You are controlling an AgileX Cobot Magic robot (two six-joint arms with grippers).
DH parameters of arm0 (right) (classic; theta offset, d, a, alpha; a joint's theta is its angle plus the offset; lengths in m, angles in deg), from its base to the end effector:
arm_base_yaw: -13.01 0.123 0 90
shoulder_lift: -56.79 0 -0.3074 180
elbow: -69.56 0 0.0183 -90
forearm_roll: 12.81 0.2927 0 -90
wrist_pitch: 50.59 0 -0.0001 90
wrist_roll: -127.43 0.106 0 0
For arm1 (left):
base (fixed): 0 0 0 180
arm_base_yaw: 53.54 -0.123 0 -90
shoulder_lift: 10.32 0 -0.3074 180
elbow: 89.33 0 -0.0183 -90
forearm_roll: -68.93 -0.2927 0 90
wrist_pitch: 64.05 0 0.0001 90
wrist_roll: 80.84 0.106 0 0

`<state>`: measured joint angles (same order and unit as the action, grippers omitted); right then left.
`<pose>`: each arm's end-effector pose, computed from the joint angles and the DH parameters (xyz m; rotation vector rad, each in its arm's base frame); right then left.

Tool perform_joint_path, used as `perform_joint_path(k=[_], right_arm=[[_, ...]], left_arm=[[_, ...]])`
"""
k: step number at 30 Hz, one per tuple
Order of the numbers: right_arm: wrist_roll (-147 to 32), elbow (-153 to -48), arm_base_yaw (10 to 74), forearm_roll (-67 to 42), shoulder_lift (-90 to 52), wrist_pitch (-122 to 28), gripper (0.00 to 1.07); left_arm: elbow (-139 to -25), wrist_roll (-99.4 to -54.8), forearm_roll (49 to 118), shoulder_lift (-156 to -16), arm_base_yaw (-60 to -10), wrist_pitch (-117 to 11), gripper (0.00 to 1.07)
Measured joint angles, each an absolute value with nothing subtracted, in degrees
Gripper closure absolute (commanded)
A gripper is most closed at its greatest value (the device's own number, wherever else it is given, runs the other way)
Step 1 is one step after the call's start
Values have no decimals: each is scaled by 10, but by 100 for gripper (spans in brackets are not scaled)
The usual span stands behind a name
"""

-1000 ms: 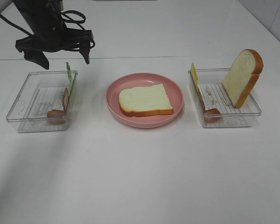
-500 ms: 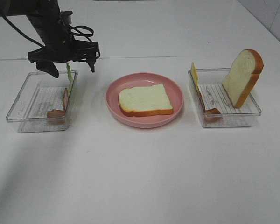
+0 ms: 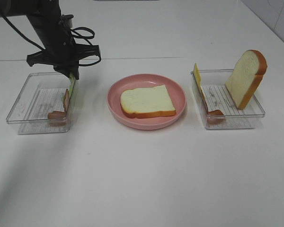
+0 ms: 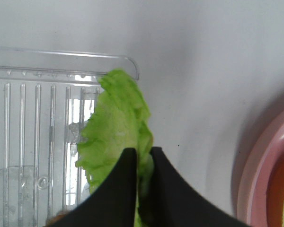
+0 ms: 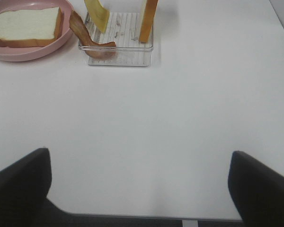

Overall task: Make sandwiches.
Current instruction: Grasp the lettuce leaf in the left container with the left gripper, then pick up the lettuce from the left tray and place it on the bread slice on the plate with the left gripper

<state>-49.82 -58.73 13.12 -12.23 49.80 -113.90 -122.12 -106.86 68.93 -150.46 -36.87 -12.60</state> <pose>0.0253 0.0010 0.2718 0.0486 2.1292 0.0418 0.5355 -0.1604 0.1513 -0.2275 2.7815 -0.1901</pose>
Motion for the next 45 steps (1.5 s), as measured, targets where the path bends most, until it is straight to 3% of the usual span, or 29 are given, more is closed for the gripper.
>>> perform_joint_path(k=[13, 16, 21, 23, 26, 28, 38, 44, 45], right_arm=[[-498, -587, 131, -122, 498, -1139, 9], [-498, -587, 131, -122, 498, -1139, 9], [-498, -587, 131, -122, 498, -1139, 9], [-498, -587, 131, -122, 498, -1139, 9], [-498, -587, 131, -122, 498, -1139, 9], [-498, -587, 131, -122, 498, -1139, 9], [-498, -587, 131, -122, 498, -1139, 9], [-498, -587, 131, -122, 498, -1139, 9], [-498, -587, 131, -122, 498, -1139, 9]], left_arm=[[-1343, -1048, 689, -1502, -369, 13, 107], [-1415, -1029, 706, -1502, -369, 50, 107], [-1490, -991, 787, -1500, -368, 51, 107], [-1505, -964, 855, -1498, -364, 52, 107], [-1506, -957, 876, -1498, -362, 51, 107], [-1506, -940, 936, -1509, -349, 47, 107], [-1506, -903, 1025, -1579, -302, 29, 107], [-1506, -863, 1172, -1647, -288, 15, 107], [-1506, -863, 1172, -1647, -288, 15, 107]])
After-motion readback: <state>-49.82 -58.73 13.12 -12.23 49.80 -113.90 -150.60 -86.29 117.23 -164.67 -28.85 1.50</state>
